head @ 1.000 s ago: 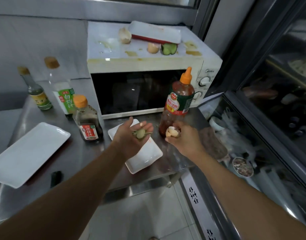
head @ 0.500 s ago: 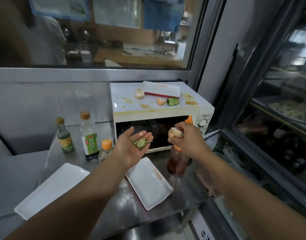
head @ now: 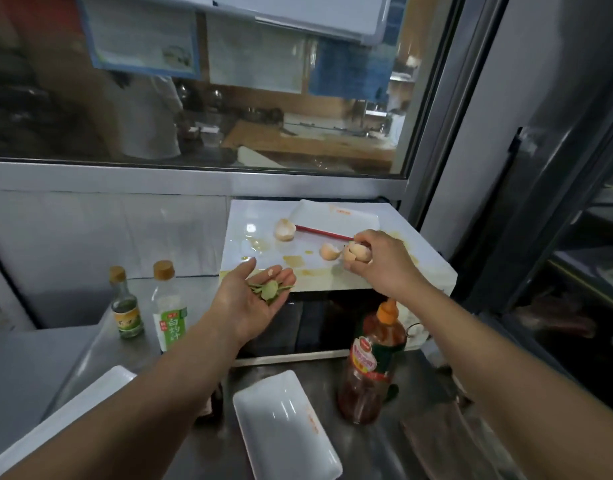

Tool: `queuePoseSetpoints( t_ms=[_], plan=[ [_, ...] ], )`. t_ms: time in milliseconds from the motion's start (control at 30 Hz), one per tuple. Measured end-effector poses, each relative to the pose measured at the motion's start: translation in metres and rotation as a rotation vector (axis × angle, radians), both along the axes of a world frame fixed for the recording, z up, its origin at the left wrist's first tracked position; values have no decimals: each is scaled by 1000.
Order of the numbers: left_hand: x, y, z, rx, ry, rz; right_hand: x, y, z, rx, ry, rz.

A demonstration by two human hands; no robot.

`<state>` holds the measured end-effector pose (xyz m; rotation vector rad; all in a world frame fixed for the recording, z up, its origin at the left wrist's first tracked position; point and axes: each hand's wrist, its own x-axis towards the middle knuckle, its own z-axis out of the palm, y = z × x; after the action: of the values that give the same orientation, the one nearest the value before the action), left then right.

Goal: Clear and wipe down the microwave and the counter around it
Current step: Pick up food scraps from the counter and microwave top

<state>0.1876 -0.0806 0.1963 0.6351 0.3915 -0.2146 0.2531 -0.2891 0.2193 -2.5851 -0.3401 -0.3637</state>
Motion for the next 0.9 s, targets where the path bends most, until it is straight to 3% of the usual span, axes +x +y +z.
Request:
queuePoseSetpoints(
  t_ms=[267,500,900],
  plan=[
    [38,-2,0,27,13,83,77,7,-4,-27,85,143],
    [61,7,0,22,18,95,93,10,-12,-48,202,332],
    [78,25,7,40,33,16,95,23,-22,-156,193,338]
  ],
)
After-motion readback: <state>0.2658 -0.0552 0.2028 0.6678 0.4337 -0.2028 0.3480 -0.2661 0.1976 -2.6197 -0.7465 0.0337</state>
